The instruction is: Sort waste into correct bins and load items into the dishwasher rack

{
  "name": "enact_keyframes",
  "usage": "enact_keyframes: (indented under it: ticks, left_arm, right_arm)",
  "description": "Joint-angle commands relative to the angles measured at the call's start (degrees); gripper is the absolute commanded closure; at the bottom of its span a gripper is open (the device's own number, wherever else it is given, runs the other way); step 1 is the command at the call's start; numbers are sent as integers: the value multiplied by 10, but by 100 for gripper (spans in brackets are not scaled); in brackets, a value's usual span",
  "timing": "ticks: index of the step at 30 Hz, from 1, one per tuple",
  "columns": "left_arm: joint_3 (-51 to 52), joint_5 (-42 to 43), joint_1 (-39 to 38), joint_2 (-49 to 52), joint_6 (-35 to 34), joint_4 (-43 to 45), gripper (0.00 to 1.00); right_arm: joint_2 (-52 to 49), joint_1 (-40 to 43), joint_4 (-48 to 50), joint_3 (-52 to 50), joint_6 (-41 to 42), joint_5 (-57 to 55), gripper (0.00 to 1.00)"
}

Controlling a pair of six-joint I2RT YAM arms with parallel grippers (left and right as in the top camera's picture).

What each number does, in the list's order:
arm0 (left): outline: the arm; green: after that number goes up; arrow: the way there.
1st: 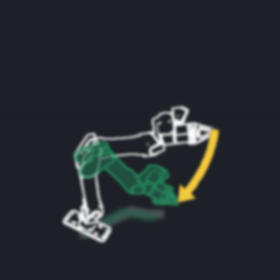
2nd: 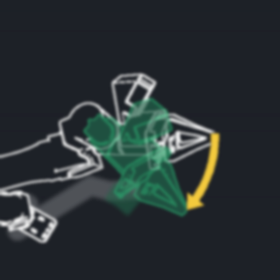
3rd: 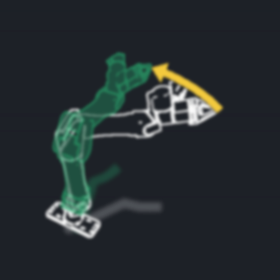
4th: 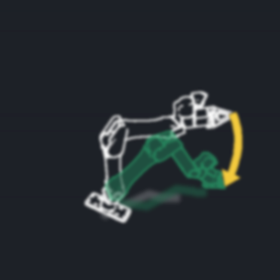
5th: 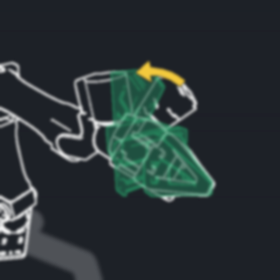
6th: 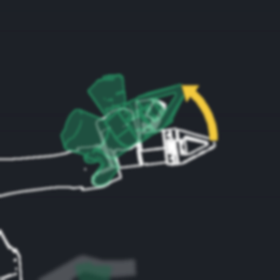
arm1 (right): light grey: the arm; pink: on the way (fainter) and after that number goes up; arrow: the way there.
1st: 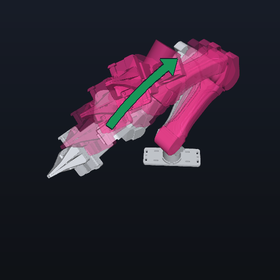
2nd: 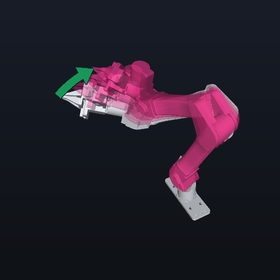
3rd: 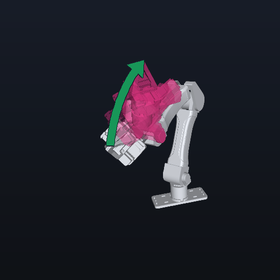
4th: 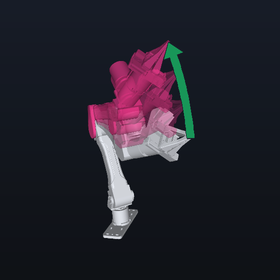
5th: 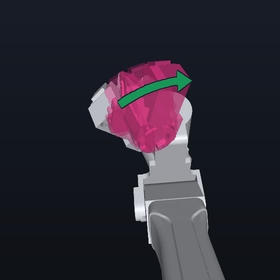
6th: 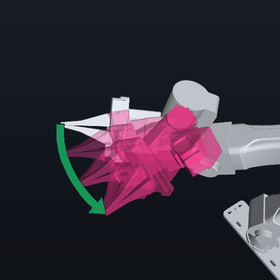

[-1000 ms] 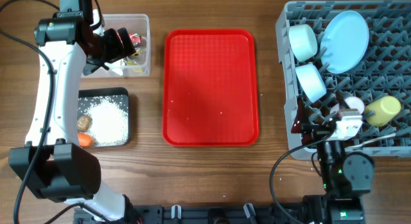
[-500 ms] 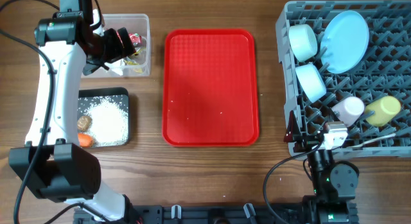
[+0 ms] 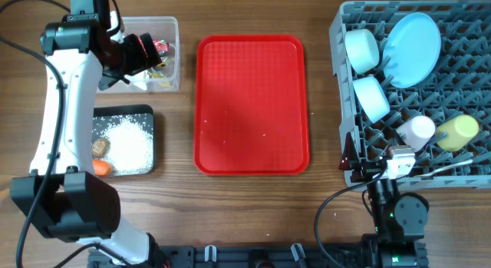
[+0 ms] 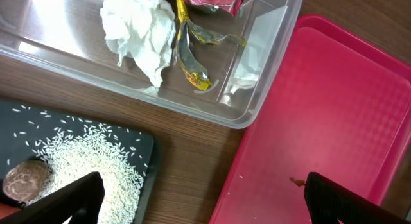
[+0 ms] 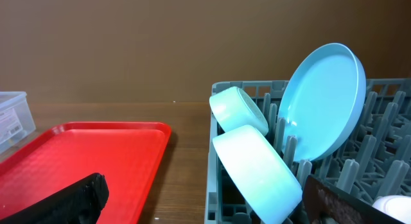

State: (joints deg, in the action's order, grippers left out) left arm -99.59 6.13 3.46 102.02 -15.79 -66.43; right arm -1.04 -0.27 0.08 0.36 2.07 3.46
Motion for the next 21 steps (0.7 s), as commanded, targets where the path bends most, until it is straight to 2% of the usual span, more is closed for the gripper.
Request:
enact_keyframes:
  ticks: [1, 4, 9, 14, 19, 21]
  left_arm:
    - [3, -49, -23, -69, 5, 9, 0]
    - [17, -101, -63, -163, 6, 33, 0]
    - [194, -146, -109, -362, 5, 226, 0]
    - [485, -120, -83, -605, -1, 386, 0]
    - [732, -57, -38, -804, -1, 536, 0]
    - [808, -52, -28, -855, -13, 602, 0]
  right_arm:
    - [6, 2, 3, -1, -5, 11, 0]
    - [6, 2, 3, -1, -5, 10, 0]
    - [6, 2, 3, -1, -5, 11, 0]
    - [6, 2, 3, -1, -5, 11, 0]
    - [6, 2, 3, -1, -5, 11, 0]
    - [6, 2, 3, -1, -5, 11, 0]
